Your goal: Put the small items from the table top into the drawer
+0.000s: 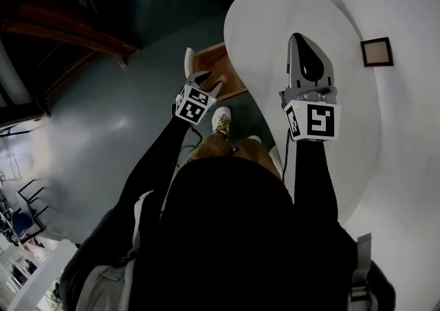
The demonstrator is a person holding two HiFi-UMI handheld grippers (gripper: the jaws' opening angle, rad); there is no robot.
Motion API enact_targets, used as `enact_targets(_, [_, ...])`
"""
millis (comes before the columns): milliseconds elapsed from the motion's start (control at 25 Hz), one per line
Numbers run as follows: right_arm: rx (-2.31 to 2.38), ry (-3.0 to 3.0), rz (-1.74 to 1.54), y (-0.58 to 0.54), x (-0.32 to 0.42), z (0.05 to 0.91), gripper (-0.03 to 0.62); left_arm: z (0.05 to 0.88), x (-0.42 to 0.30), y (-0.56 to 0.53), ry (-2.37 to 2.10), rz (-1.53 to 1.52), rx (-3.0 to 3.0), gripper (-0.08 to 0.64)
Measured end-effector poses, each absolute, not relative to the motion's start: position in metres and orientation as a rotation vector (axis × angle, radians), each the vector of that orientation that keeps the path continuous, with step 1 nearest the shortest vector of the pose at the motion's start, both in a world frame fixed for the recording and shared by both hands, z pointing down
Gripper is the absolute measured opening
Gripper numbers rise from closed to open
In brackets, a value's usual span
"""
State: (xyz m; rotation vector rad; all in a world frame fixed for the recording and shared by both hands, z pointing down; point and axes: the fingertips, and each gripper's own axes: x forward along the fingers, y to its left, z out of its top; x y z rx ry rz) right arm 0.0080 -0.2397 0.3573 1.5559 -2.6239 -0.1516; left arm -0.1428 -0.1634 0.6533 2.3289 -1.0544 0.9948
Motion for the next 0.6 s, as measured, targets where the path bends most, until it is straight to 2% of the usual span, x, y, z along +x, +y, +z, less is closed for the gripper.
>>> enact_targets(600, [1.562,-2.616,-0.142,-0.2470,0.0078,0.3605,0.028,0.6548,-0.1433,-0.1690,-1.042,0.979,2.339,0.183])
